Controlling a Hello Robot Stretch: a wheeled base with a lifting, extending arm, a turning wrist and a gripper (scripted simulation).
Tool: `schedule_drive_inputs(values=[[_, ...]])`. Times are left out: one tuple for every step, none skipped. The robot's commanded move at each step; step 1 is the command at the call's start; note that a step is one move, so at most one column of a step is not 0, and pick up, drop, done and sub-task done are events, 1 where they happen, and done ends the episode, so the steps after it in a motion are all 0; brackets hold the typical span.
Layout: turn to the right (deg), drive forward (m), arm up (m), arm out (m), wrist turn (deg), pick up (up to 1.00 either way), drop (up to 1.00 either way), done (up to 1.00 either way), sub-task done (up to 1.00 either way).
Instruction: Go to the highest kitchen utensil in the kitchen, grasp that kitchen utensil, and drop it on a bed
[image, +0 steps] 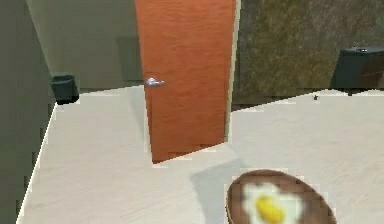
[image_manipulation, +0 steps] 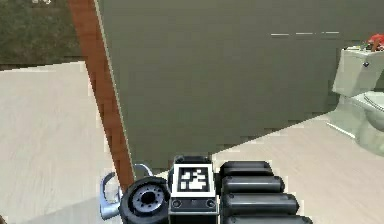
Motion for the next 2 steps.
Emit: schedule_drive_inputs(values=[[0.0, 0.05, 0.0, 0.0, 0.0, 0.0, 0.0, 0.0, 0.0], [-3.0, 0.0, 0.0, 0.0, 0.0, 0.0, 0.0, 0.0, 0.0]])
